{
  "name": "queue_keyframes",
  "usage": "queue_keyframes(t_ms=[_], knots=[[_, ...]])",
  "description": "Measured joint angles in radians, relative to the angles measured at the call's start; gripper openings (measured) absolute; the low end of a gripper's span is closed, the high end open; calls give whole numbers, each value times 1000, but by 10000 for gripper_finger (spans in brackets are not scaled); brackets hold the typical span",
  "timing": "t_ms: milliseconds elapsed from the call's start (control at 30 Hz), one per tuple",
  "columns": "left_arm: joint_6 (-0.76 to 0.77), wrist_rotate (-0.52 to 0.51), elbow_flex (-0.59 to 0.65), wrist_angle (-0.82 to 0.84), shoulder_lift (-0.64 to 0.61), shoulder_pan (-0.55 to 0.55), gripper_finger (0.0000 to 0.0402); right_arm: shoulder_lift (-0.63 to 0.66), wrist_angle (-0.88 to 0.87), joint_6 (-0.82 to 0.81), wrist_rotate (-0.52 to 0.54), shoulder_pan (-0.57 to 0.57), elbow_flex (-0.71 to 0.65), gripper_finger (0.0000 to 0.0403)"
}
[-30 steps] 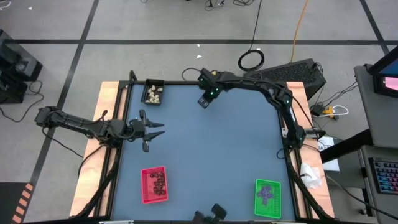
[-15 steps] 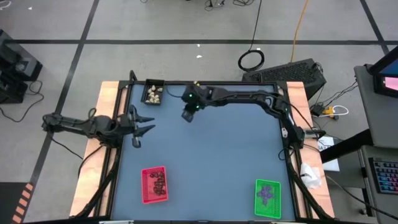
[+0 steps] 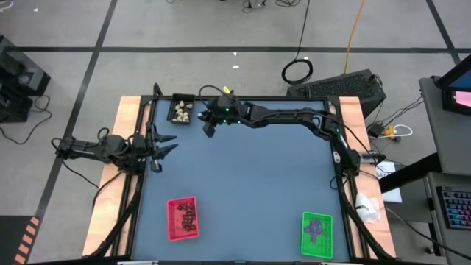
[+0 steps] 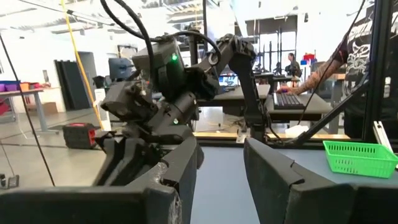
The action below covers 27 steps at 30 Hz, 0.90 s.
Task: Sort Halloween decoration
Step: Put the white skull toy into the black bin
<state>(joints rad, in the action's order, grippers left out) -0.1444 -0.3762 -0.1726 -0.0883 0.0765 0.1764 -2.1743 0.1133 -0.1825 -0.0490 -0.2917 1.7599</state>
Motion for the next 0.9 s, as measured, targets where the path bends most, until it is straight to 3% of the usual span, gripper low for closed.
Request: queue_keyframes(t_ms=[333,767,900], knots=[[0,1,0,-9,0,0,129,-83,90,-27,0,-23,62,60],[5,8,0,-5,1,0,129,-393,-75,-43,-5,-43,531,60],[5,8,0,-6,1,1,129,-455,-70,-76,-6,-52,596,60]])
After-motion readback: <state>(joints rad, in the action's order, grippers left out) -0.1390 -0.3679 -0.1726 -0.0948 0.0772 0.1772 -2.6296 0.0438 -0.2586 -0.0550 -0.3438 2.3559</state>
